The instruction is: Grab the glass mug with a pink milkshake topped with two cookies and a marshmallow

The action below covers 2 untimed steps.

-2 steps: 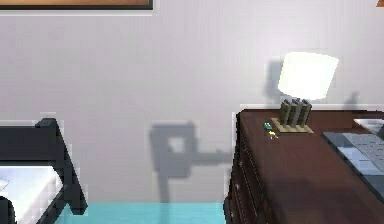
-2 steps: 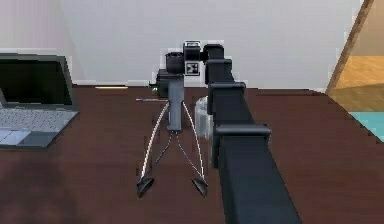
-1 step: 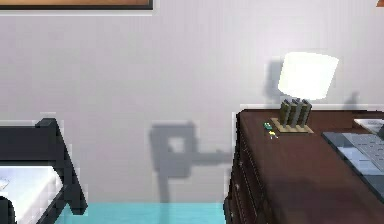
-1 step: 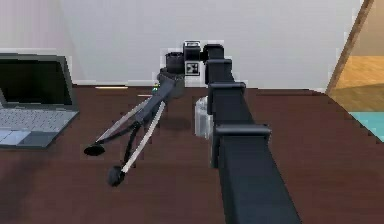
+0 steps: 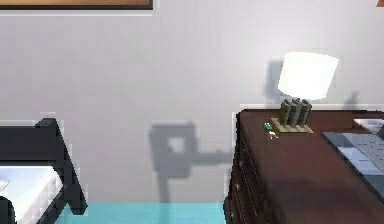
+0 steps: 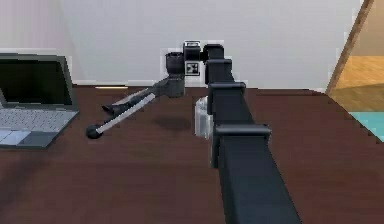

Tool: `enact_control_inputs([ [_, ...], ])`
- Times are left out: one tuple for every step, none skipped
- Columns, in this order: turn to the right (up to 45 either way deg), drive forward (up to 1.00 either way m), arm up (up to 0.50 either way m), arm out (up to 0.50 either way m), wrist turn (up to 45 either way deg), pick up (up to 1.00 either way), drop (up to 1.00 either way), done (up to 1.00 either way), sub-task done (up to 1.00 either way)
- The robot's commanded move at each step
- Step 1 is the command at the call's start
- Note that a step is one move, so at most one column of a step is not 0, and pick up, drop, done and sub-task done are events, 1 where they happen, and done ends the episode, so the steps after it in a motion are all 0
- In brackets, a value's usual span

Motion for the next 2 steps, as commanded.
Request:
enact_control_inputs([
  [0.0,0.0,0.0,0.0,45.0,0.0,0.0,0.0,0.0],
  [0.0,0.0,0.0,0.0,45.0,0.0,0.0,0.0,0.0],
])
